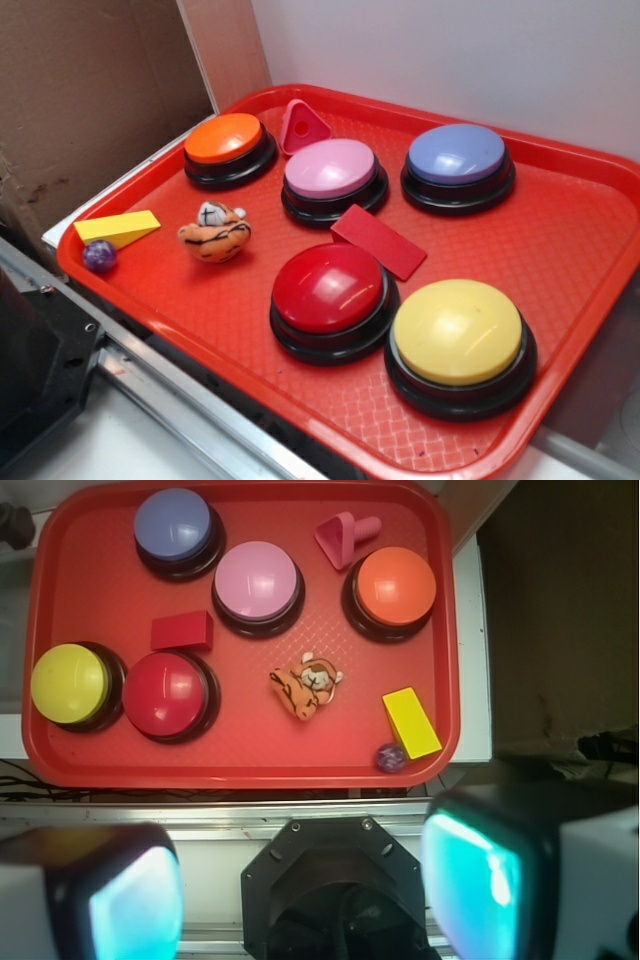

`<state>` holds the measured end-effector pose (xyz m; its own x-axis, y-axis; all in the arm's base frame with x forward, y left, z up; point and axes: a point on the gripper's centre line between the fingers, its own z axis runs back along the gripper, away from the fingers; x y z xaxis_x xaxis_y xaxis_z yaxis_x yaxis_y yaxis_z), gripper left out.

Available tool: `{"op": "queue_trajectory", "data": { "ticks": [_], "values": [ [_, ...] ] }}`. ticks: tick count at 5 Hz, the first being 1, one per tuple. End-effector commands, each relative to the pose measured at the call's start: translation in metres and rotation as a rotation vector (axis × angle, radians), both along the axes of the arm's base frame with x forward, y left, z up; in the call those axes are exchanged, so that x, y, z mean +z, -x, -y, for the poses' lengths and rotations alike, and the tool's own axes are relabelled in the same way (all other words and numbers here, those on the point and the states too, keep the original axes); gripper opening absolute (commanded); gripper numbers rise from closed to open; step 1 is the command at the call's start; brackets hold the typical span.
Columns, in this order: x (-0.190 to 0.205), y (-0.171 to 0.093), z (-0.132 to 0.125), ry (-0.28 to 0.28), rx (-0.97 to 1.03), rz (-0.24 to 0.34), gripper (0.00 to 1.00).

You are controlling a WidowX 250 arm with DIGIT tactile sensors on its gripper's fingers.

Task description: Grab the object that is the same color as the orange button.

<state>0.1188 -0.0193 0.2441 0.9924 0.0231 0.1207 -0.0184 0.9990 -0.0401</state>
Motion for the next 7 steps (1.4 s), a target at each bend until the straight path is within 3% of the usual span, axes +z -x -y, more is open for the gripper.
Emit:
{"op": "queue_trajectory", "data": {
  "ticks": [1,2,3,4,5,7],
  "values": [
    [0.0,0.0,0.0,0.0,0.0,0.0,1.0],
    [-0.011,-0.007,-0.007,0.084,0.132,0.019,1.0],
    [-0.029,-0.011,-0.009,0.114,0.25,0.007,1.0],
    [-0.059,-0.016,-0.009,0.186,0.443,0.007,1.0],
    [-0.101,-0.029,-0.01,0.247,0.59,0.054,1.0],
    [-0.164,-0.061,-0.01,0.252,0.78,0.093,1.0]
  ]
}}
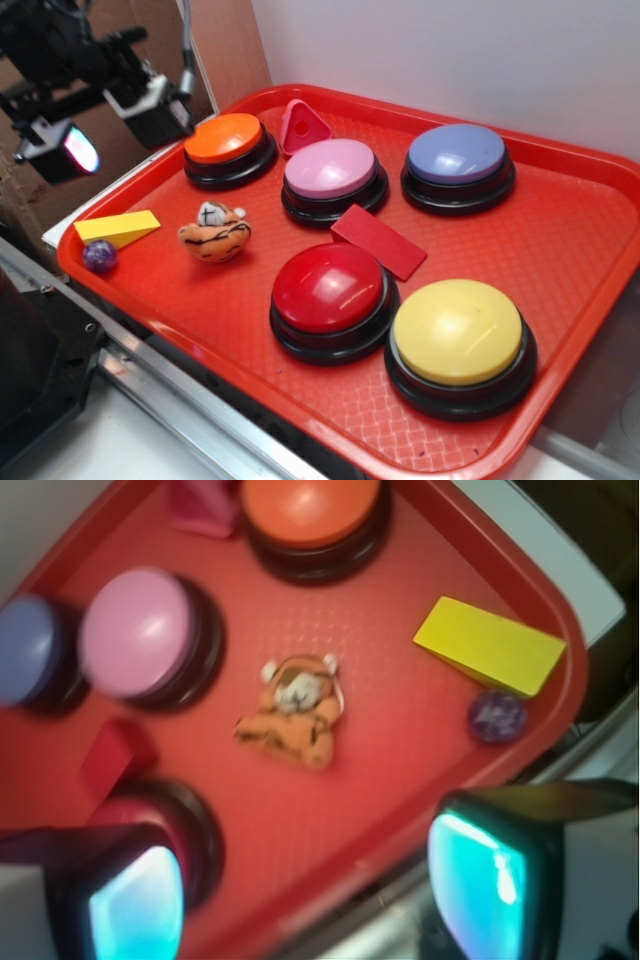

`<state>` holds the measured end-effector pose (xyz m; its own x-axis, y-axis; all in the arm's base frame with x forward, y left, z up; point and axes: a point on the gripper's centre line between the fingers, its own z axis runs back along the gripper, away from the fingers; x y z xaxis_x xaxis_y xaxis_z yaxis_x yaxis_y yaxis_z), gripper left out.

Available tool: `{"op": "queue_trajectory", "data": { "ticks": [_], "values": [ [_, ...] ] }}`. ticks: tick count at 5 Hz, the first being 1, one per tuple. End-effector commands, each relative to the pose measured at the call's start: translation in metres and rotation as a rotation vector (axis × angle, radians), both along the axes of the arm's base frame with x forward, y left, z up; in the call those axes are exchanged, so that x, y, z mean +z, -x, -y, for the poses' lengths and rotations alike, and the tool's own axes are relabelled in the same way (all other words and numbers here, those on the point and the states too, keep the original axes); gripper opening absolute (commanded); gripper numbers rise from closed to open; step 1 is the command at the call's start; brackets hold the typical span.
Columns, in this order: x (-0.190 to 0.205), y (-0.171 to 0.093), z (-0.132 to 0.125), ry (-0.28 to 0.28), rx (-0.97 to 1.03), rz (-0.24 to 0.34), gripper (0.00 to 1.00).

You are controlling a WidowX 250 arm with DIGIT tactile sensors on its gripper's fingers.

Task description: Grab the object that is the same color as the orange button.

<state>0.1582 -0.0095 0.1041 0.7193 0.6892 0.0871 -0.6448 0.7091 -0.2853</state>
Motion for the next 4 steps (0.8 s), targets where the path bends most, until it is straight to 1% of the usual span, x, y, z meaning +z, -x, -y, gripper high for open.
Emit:
{"op": "queue_trajectory", "data": {
  "ticks": [1,2,3,4],
  "values": [
    [-0.052,-0.035,0.001,-0.041,0.086,-0.019,1.0],
    [-0.068,-0.041,-0.002,-0.074,0.104,-0.058,1.0],
    [-0.082,-0.046,-0.005,-0.074,0.121,-0.074,1.0],
    [-0.097,-0.052,-0.005,-0.052,0.122,-0.085,1.0]
  ]
}}
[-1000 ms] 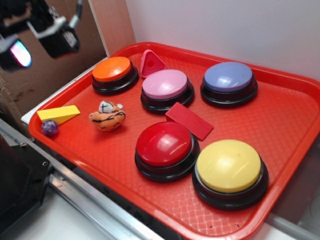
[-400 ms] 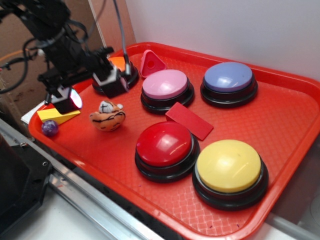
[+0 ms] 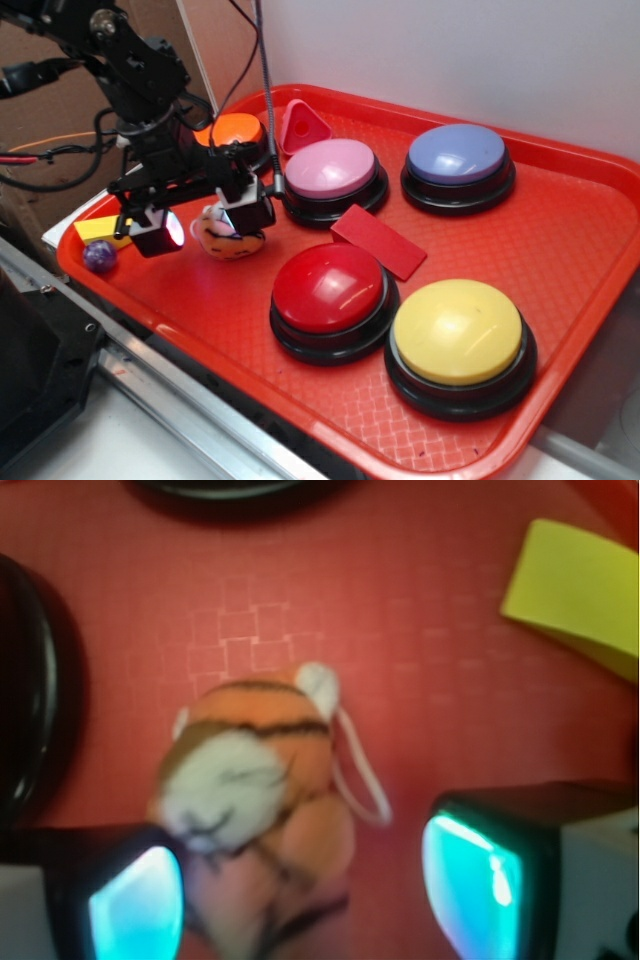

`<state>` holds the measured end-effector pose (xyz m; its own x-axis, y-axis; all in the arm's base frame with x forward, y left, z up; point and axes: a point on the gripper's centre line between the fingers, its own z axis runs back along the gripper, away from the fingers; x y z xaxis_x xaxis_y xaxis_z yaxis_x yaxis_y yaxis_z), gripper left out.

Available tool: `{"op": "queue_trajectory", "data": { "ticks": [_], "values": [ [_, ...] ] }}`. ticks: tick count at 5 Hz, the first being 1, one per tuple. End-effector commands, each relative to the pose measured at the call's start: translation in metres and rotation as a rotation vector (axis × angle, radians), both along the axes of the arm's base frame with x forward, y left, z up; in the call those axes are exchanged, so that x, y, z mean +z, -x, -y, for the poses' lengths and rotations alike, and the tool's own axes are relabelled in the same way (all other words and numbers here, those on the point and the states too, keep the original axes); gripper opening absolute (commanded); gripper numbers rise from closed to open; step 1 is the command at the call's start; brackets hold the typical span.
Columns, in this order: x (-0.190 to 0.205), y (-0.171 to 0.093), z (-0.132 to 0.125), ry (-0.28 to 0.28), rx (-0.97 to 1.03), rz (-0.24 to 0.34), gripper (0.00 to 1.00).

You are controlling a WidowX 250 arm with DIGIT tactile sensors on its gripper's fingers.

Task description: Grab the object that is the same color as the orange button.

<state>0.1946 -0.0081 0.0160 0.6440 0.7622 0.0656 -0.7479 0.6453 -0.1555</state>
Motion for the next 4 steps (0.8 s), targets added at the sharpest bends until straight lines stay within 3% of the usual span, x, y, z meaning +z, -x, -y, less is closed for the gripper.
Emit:
{"op": "queue_trajectory", "data": {
  "ticks": [1,2,4],
  "values": [
    [-0.015,-0.017,-0.005,0.003,0.016,0.013,0.62],
    [0.0,-0.014,-0.008,0.009,0.013,0.023,0.0],
    [0.064,-0.016,-0.02,0.014,-0.244,0.028,0.0]
  ]
}}
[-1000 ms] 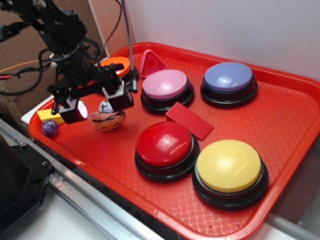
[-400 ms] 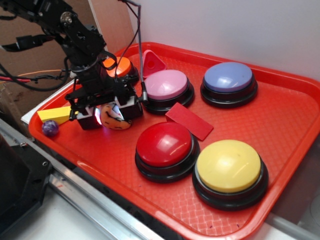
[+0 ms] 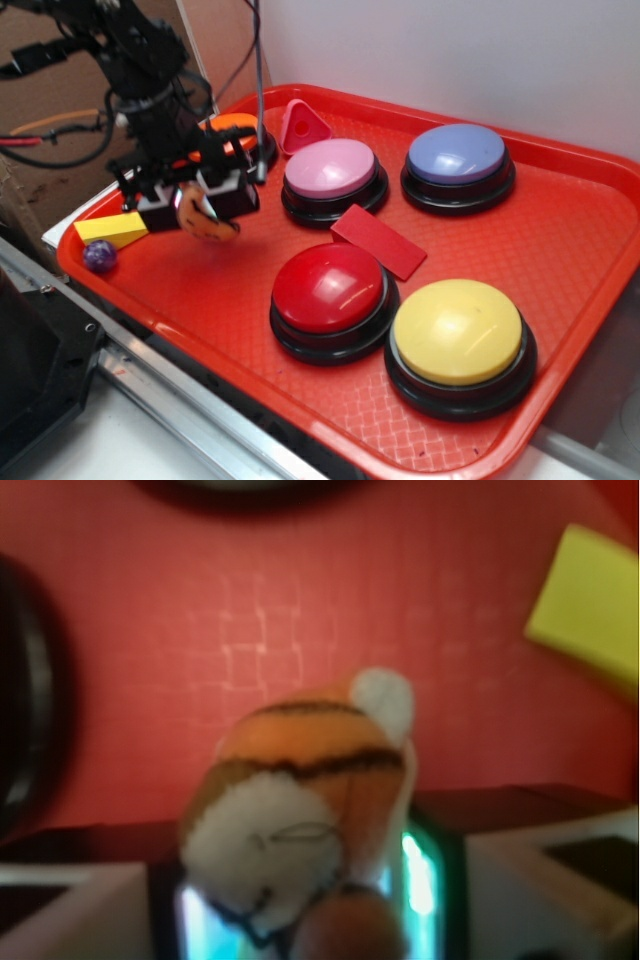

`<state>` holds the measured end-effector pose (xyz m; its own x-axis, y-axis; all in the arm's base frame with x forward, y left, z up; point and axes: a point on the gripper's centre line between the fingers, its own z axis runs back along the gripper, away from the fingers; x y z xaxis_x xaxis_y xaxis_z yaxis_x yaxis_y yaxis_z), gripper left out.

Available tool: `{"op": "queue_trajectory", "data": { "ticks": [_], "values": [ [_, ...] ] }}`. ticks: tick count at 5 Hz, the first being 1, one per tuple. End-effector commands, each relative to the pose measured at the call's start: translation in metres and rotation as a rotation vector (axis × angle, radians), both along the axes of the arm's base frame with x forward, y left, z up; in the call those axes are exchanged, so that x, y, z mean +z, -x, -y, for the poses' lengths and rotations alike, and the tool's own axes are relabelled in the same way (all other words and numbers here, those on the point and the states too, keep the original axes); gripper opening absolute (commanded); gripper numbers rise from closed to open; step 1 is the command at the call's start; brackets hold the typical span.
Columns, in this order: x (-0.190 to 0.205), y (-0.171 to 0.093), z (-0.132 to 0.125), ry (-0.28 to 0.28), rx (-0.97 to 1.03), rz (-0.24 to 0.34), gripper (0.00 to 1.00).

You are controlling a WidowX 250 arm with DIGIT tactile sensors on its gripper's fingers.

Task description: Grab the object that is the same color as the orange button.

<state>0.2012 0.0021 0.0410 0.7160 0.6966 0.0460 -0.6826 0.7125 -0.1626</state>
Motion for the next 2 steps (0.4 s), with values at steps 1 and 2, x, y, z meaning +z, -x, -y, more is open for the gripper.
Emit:
{"op": "queue_trajectory", "data": {
  "ticks": [1,2],
  "values": [
    [0.075,-0.013,-0.009,-0.048,-0.298,0.034,0.0],
    [0.123,-0.011,-0.006,-0.042,-0.463,0.06,0.0]
  ]
}}
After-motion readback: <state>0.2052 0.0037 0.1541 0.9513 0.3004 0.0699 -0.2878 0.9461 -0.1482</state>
